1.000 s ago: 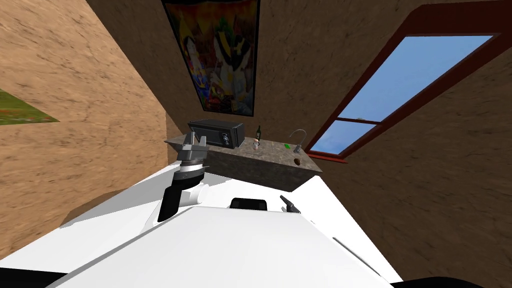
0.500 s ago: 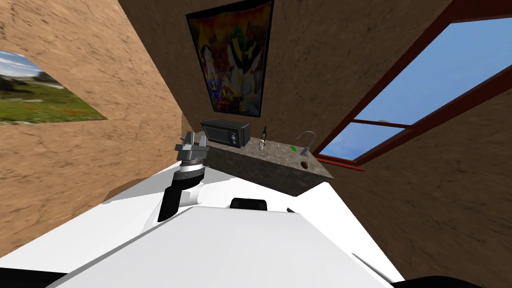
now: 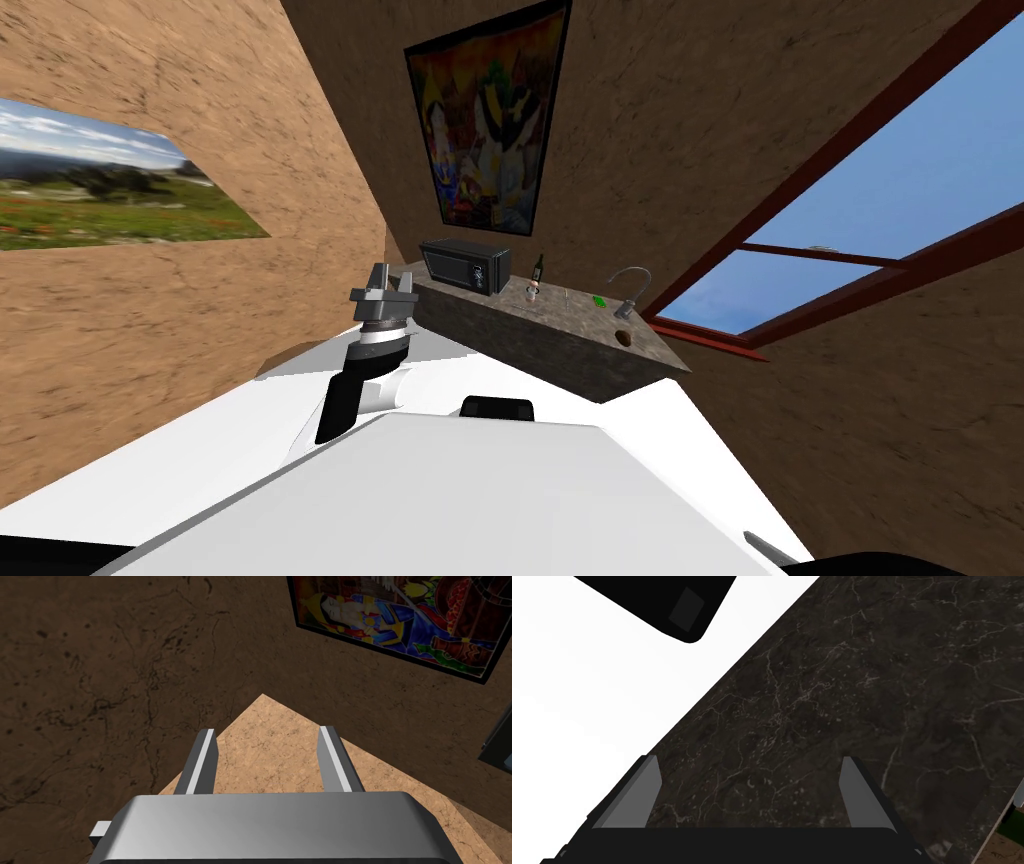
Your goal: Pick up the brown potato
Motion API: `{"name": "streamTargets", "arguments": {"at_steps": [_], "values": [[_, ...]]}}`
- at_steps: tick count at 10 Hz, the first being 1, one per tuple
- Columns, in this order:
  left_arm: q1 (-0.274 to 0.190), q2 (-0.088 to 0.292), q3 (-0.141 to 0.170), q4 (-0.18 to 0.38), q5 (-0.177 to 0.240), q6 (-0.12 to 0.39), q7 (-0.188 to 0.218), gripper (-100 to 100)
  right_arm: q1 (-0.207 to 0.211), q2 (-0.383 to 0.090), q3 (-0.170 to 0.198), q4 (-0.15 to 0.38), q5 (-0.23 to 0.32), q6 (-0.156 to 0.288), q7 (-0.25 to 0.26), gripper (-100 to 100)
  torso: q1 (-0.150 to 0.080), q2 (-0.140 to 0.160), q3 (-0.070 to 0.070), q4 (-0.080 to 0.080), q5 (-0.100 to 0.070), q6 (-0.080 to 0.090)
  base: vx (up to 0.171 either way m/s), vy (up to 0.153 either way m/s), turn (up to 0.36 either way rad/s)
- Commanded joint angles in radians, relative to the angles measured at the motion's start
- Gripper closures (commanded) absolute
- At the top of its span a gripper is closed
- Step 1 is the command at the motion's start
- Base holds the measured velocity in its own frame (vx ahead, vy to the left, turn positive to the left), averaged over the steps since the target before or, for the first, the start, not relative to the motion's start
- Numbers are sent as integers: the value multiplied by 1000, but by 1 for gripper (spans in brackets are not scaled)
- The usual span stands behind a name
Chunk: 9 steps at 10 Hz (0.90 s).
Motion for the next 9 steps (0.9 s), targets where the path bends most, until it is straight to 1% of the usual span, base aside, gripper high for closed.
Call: {"name": "streamTargets", "arguments": {"at_steps": [1,2,4,5,7,8,9], "values": [[0,0,0,0,0,0,0,0,6,-50,23,19,-2,13,-1,-100,0,0,0,0,0,0,5,30,227],[0,0,0,0,0,0,0,0,6,-63,23,19,-2,13,-1,-100,0,0,0,0,0,-1,5,20,90],[0,0,0,0,0,0,0,0,13,-133,59,81,-4,7,1,-100,0,-1,0,0,0,-1,14,23,200],[0,0,0,0,0,0,0,0,13,-152,59,82,-4,7,1,-100,0,-1,-1,0,0,-1,23,9,120],[0,0,0,0,0,0,0,0,16,-223,87,141,-6,1,6,-100,-1,-2,-1,0,0,-1,42,4,199],[0,0,0,0,0,0,0,0,16,-232,87,141,-6,1,6,-100,-2,-3,-2,-1,0,0,42,-6,92],[0,0,0,0,0,0,0,0,16,-269,98,169,-8,-2,9,-100,-2,-3,-2,-1,-1,0,41,-8,155]]}}
